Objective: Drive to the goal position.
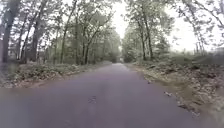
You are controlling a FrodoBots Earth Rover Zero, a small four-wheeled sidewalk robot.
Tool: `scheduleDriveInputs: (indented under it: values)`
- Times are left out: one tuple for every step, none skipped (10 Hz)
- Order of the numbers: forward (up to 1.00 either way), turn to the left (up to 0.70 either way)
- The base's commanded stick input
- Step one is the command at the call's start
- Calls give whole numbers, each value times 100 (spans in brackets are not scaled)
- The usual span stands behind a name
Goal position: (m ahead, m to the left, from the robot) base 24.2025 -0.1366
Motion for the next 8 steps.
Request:
scheduleDriveInputs:
  values:
    - [70,0]
    - [70,0]
    - [70,0]
    - [70,0]
    - [70,0]
    - [70,0]
    - [70,0]
    - [70,0]
